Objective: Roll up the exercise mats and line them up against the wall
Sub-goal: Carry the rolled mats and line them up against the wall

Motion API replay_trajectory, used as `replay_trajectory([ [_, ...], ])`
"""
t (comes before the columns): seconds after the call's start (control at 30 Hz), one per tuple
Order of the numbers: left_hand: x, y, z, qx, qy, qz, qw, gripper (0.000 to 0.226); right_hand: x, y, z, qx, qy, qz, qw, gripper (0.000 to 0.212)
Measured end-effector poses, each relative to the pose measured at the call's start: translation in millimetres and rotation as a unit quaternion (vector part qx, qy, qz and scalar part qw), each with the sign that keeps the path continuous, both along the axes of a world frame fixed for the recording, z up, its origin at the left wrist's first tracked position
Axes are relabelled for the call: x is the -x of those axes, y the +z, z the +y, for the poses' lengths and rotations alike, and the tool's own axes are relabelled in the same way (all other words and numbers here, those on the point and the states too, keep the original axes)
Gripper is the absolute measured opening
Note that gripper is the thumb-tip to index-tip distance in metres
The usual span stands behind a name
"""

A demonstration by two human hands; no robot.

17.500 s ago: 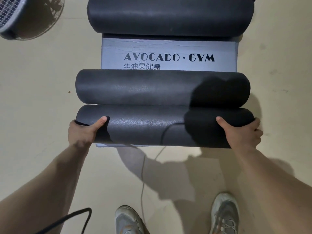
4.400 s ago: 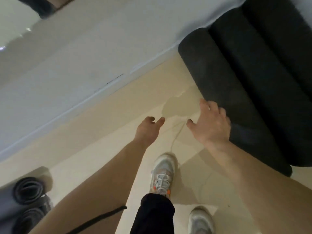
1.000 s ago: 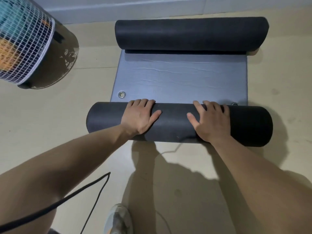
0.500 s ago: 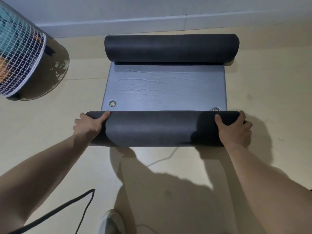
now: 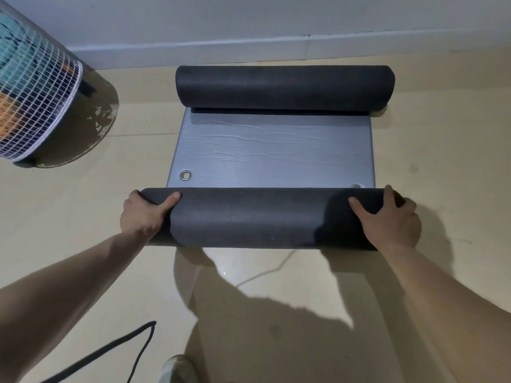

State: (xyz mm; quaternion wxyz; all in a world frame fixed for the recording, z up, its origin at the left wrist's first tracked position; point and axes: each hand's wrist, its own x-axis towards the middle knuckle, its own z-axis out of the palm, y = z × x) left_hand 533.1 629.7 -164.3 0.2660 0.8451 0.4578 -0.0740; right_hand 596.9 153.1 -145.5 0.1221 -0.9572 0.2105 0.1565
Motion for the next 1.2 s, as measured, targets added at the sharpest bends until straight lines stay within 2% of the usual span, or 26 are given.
replay_trajectory([
  [0.07,0,-1,0,0.004,-0.007,-0.009,1.000,0.104,-6,8,18,0.056,0.150,0.018,0.987,0.101],
  [0.13,2,-1,-1,0.001,-0.008,-0.015,1.000,0.103,-15,14,53,0.034,0.361,0.057,0.930,0.114],
  [0.17,2,-2,-3,-0.001,-0.010,-0.015,1.000,0.103,-22,17,73,0.017,0.432,0.086,0.897,0.123],
  [0.23,5,-2,-5,-0.004,-0.009,-0.017,1.000,0.103,-37,17,112,0.003,0.506,0.150,0.850,0.136],
  [0.27,6,-2,-4,-0.004,-0.009,-0.021,1.000,0.104,-45,16,128,-0.007,0.515,0.183,0.837,0.140],
  [0.37,16,0,-9,0.008,0.003,-0.066,0.998,0.112,-57,12,150,-0.045,0.510,0.242,0.824,0.146],
  [0.5,36,-7,-44,0.038,0.214,-0.120,0.969,0.127,-65,7,152,-0.053,0.492,0.240,0.835,0.139],
  [0.63,37,-10,-53,0.121,0.273,-0.099,0.949,0.130,-50,-2,149,-0.112,0.425,0.271,0.856,0.137],
  [0.7,42,-10,-56,0.218,0.298,-0.091,0.925,0.130,-31,-5,147,-0.150,0.391,0.277,0.865,0.134],
  [0.77,54,-11,-64,0.339,0.295,-0.076,0.890,0.123,-15,-7,151,-0.170,0.372,0.282,0.868,0.133],
  [0.83,66,-12,-79,0.406,0.265,-0.066,0.872,0.121,2,-7,151,-0.189,0.353,0.274,0.874,0.134],
  [0.9,75,-16,-93,0.424,0.258,-0.082,0.864,0.119,22,-7,153,-0.219,0.315,0.283,0.879,0.138],
  [1.03,98,-26,-108,0.449,0.314,-0.082,0.832,0.134,69,-12,161,-0.266,0.238,0.306,0.883,0.145],
  [1.1,114,-21,-114,0.489,0.280,-0.075,0.823,0.125,84,-18,163,-0.289,0.224,0.301,0.881,0.142],
  [1.2,126,-11,-127,0.505,0.193,-0.068,0.839,0.091,94,-24,160,-0.321,0.196,0.281,0.883,0.129],
])
